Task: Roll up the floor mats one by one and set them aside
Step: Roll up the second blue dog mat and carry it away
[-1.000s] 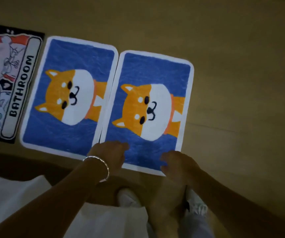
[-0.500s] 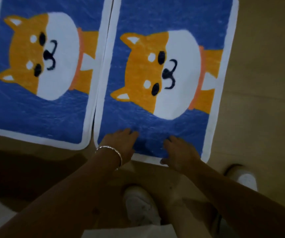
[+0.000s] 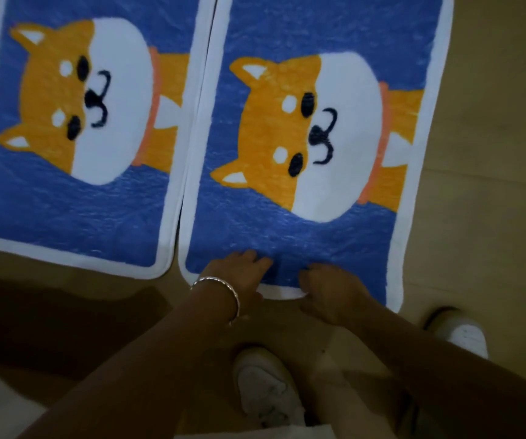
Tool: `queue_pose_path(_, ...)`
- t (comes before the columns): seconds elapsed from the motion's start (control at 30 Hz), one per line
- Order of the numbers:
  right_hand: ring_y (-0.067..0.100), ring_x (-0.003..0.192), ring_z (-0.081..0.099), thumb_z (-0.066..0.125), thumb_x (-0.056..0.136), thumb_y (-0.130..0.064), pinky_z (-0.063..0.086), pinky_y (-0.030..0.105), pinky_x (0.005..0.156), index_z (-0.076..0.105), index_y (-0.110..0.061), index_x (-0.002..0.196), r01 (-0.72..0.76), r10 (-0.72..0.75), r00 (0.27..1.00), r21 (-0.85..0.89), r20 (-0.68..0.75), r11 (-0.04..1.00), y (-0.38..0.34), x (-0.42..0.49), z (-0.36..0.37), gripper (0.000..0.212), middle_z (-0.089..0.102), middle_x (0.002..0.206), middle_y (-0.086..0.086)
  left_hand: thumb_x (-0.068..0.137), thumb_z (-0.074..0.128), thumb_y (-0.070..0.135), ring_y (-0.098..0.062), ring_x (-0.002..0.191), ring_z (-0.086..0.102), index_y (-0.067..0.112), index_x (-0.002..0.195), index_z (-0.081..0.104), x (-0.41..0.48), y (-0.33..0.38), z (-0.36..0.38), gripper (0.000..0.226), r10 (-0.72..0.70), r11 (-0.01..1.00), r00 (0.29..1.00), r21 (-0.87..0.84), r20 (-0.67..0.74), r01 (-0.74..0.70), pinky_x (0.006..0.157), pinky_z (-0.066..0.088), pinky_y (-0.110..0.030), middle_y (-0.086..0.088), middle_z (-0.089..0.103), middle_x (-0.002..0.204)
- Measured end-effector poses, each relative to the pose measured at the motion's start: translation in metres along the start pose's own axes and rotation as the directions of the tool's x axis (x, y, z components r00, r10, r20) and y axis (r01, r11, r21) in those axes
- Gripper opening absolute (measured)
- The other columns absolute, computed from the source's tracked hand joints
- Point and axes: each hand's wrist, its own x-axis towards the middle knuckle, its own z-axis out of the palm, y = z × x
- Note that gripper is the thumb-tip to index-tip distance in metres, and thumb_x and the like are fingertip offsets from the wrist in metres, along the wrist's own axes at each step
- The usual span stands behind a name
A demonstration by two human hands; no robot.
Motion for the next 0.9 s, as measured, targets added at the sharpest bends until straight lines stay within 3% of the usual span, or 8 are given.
queue_pose_path(0.07,0.018,0.093,0.052,0.054,0.091,-0.026,0.041,0.027,0.073,0.052,-0.023,0.085,-0.004,0.002,1.000,0.160,0.014,0.987,0.005,-0.009,-0.023,0.007,0.053,0.094,0.000,0.095,0.048,0.029,-0.024,0.126,0.041,0.023,0.143,0.030,0.000,0.005,-0.008,0.051,0.003,1.000,0.999,0.006,-0.045,-0.002,0.099,0.040,-0.037,-0.005,0.038,0.140)
queue_pose_path(0.17,0.015,0.081,0.049,0.056,0.090,-0.025,0.032,0.021,0.058,0.040,-0.028,0.070,-0.004,0.006,1.000,0.266,-0.010,0.964,0.015,-0.023,-0.046,0.026,0.050,0.083,-0.003,0.098,0.043,0.023,-0.022,0.116,0.051,0.022,0.132,0.044,-0.004,0.016,-0.021,0.034,0.026,0.997,0.991,0.078,-0.132,-0.015,0.091,0.043,-0.036,-0.003,0.051,0.128)
queue_pose_path(0.37,0.015,0.075,0.050,0.055,0.090,-0.015,0.040,0.026,0.066,0.045,-0.024,0.077,-0.046,0.087,0.992,0.388,-0.088,0.920,0.032,-0.048,-0.069,0.019,0.054,0.079,0.000,0.099,0.039,0.030,-0.020,0.103,0.057,0.022,0.119,0.047,-0.014,0.036,-0.038,0.022,0.105,0.991,0.982,0.095,-0.157,-0.091,0.079,0.043,-0.032,-0.001,0.058,0.115)
queue_pose_path(0.5,0.011,0.069,0.048,0.048,0.092,-0.005,0.039,0.027,0.063,0.044,-0.027,0.087,-0.020,0.104,0.983,0.469,-0.153,0.883,0.044,-0.057,-0.075,0.023,0.055,0.079,0.000,0.099,0.036,0.028,-0.022,0.103,0.056,0.019,0.120,0.043,-0.016,0.044,-0.050,0.024,0.094,0.993,0.984,0.089,-0.148,-0.081,0.079,0.042,-0.032,-0.003,0.056,0.116)
queue_pose_path(0.6,0.016,0.071,0.050,0.044,0.096,-0.009,0.038,0.029,0.061,0.046,-0.023,0.098,0.022,0.056,0.977,0.361,-0.204,0.932,0.043,-0.060,-0.084,0.014,0.055,0.083,0.003,0.098,0.038,0.020,-0.024,0.107,0.056,0.017,0.126,0.040,-0.013,0.052,-0.061,0.029,0.023,0.997,0.981,0.079,-0.190,-0.008,0.084,0.043,-0.035,-0.004,0.055,0.121)
queue_pose_path(0.7,0.022,0.086,0.056,0.043,0.099,-0.018,0.046,0.034,0.072,0.051,-0.019,0.114,0.070,0.010,0.964,0.289,-0.267,0.955,0.042,-0.060,-0.091,0.017,0.060,0.098,0.006,0.097,0.039,0.019,-0.025,0.112,0.054,0.018,0.132,0.038,-0.010,0.057,-0.080,0.035,-0.039,0.999,0.970,0.011,-0.241,0.043,0.088,0.043,-0.036,-0.006,0.055,0.125)
queue_pose_path(0.8,0.021,0.090,0.058,0.041,0.101,-0.022,0.046,0.032,0.076,0.056,-0.018,0.119,0.068,0.035,0.964,0.374,-0.264,0.925,0.051,-0.057,-0.094,0.024,0.063,0.102,0.007,0.096,0.039,0.018,-0.025,0.112,0.051,0.022,0.138,0.029,-0.008,0.059,-0.095,0.043,0.043,0.999,0.960,0.040,-0.277,-0.033,0.083,0.043,-0.037,-0.006,0.052,0.125)
queue_pose_path(0.9,0.019,0.088,0.055,0.042,0.101,-0.018,0.041,0.029,0.071,0.059,-0.021,0.108,0.063,0.071,0.969,0.514,-0.238,0.855,0.058,-0.055,-0.097,0.018,0.059,0.097,0.004,0.100,0.025,0.036,-0.024,0.124,0.041,0.024,0.148,0.014,-0.010,0.060,-0.097,0.050,0.187,0.959,0.927,0.265,-0.324,-0.101,0.093,0.037,-0.038,-0.004,0.042,0.138)
